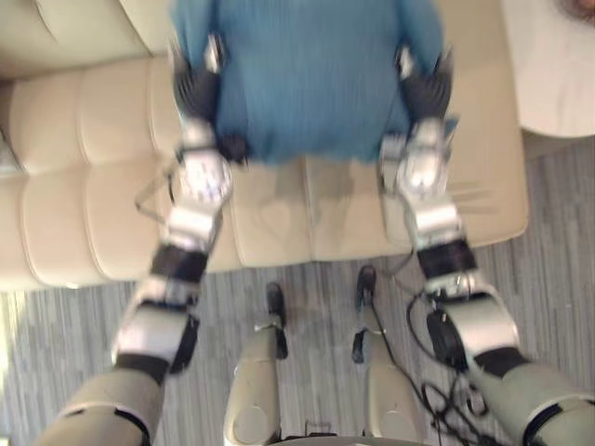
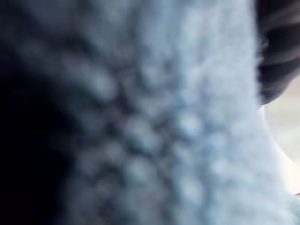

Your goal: Pick up cushions and gather them together orderly.

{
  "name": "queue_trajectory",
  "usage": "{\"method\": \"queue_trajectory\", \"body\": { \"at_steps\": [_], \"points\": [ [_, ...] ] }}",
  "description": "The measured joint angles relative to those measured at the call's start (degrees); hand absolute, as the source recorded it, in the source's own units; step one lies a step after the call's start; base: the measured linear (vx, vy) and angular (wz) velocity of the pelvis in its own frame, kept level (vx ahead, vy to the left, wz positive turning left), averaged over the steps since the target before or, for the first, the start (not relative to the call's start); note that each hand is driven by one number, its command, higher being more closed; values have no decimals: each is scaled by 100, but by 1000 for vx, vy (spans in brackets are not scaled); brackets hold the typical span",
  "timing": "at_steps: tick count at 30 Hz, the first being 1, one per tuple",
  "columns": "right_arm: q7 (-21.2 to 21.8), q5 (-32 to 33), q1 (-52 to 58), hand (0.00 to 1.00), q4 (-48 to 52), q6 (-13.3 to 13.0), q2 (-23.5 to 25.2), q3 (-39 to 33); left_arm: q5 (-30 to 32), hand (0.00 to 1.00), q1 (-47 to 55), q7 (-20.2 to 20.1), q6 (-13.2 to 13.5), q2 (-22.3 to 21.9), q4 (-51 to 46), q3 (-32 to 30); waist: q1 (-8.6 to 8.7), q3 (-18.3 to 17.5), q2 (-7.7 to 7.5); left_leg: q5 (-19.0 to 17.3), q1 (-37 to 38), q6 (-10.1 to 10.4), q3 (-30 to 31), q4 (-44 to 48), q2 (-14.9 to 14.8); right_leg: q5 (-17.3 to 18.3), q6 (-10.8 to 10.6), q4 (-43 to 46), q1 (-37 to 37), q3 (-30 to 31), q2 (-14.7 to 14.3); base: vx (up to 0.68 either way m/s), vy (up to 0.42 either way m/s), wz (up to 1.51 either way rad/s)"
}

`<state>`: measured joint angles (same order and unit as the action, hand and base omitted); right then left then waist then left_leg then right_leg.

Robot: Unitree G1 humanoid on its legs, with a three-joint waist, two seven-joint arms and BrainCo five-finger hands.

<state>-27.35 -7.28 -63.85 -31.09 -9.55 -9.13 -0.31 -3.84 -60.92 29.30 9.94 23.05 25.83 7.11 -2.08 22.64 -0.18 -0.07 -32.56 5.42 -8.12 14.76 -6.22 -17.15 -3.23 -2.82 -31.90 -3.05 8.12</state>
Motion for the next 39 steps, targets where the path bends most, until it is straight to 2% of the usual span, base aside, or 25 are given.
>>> {"method": "queue_trajectory", "body": {
  "at_steps": [5,6,9,11,13,17,19,22,25,28,33,37,38,39],
  "points": [
    [-427,-22,-1608,100,-636,1,-45,-431,243,100,-1988,194,5,244,963,-108,-3,62,5,129,-588,1,165,-13,29,-159,48,-153,-419,-110,8,-72,12,17],
    [-558,-28,-1917,0,-675,1,-88,-445,245,0,-2390,243,11,250,1186,-127,-7,63,3,200,-697,3,213,-95,41,-235,77,-231,-505,-158,8,-36,13,18],
    [-785,-186,-2736,0,-1107,1,-165,-562,236,0,-3079,471,58,285,1736,-382,-19,66,2,430,-845,13,264,-468,80,-334,131,-280,-766,-187,15,-44,12,14],
    [-752,-92,-3111,0,-1513,2,-254,-568,145,0,-3415,500,59,239,2172,-557,-19,74,2,567,-880,35,322,-702,90,-335,132,-280,-875,-205,13,-49,8,15],
    [-595,295,-3308,0,-1823,2,-335,-570,-174,0,-3554,480,58,233,2406,-650,-25,81,3,674,-909,56,359,-913,86,-335,132,-281,-960,-247,2,-47,6,15],
    [162,1399,-3320,0,-2024,9,-606,-535,-493,0,-3560,114,46,202,2606,-1006,-41,86,5,867,-1238,70,430,-1179,80,-335,131,-280,-1335,-399,0,-36,10,15],
    [415,1807,-3275,0,-2025,8,-674,-485,-575,0,-3553,-27,43,151,2663,-1187,-51,263,2,883,-1313,78,473,-1189,56,-335,131,-280,-1382,-463,-8,-15,19,9],
    [694,2271,-2790,0,-2027,12,-695,-291,-665,0,-3232,-312,31,1,2713,-1534,-81,317,10,882,-1456,80,465,-1185,9,-335,131,-280,-1511,-482,-4,-5,5,1],
    [879,2316,-2190,0,-2027,28,-661,-51,-678,0,-2590,-501,35,-152,2714,-1763,-70,317,10,878,-1479,84,369,-1180,-15,-367,88,-280,-1547,-476,4,-5,22,-6],
    [890,2315,-1831,0,-1987,87,-539,121,-681,0,-1895,-620,42,-298,2709,-1893,-38,317,10,872,-1477,90,289,-1151,-52,-368,86,-279,-1547,-449,-23,-10,9,-6],
    [869,2306,-1121,0,-894,52,-495,122,-694,0,-830,-681,56,-389,2125,-1916,-49,317,10,853,-1417,114,167,-976,-161,-368,86,-278,-1448,-326,-113,-52,-31,-9],
    [791,2154,281,0,654,-72,-625,-15,-692,0,215,-665,111,-388,945,-1887,-61,316,9,800,-1053,165,149,-972,-292,-348,65,-278,-1096,-273,-228,-78,-65,-9],
    [725,1963,881,0,1267,-139,-672,-145,-684,0,617,-653,218,-380,439,-1858,-60,316,8,782,-903,182,151,-966,-303,-209,-67,-278,-923,-209,-232,-71,-76,8],
    [674,1734,1454,0,1813,-148,-698,-229,-684,0,1043,-652,322,-370,-26,-1853,-73,314,4,757,-776,211,154,-911,-310,-55,-77,-278,-753,-128,-239,-71,-73,3]
  ]
}}
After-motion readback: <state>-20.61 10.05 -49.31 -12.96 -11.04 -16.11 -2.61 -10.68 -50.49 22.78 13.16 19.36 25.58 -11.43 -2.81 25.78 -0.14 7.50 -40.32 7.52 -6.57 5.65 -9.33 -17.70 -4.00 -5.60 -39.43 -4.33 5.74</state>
